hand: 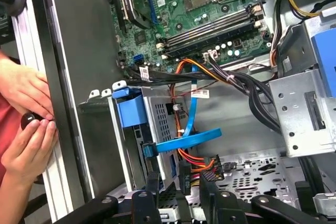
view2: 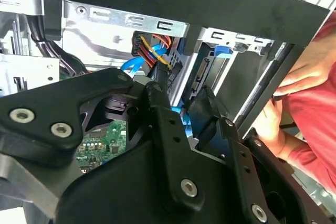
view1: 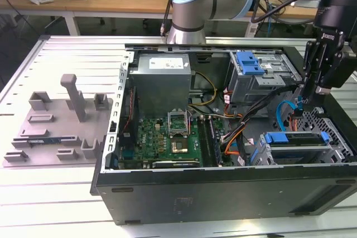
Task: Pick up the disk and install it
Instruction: 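Insert the first disk wire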
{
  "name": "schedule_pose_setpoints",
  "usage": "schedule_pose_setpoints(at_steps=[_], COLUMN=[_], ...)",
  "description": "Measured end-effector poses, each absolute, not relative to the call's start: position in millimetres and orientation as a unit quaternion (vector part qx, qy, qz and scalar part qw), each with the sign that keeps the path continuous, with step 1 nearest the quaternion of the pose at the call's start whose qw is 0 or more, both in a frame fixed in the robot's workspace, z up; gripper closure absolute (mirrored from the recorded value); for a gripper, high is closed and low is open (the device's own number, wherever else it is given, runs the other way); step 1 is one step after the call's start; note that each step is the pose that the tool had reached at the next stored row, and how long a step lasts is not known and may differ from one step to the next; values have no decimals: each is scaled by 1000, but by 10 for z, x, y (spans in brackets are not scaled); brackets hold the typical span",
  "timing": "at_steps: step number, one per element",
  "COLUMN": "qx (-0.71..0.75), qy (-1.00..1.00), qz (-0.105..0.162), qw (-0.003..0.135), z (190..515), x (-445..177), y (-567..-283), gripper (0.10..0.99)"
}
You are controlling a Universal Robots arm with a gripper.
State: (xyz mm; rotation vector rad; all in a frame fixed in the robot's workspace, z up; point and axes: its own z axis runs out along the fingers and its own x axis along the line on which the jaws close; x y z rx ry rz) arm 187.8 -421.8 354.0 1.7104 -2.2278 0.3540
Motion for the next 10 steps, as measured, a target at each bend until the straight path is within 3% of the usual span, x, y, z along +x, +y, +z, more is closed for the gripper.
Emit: schedule_pose_setpoints(at_steps=[1,3,6,10], qx=[597,596,592,592], qy=[-777,-777,-774,-773], qz=[124,129,144,148], qw=[155,159,171,172], z=[3531,3514,3502,3452], x=[1878,1878,1878,1877], y=[-4204,-4188,-4188,-4174], gripper=[647,800,800,800])
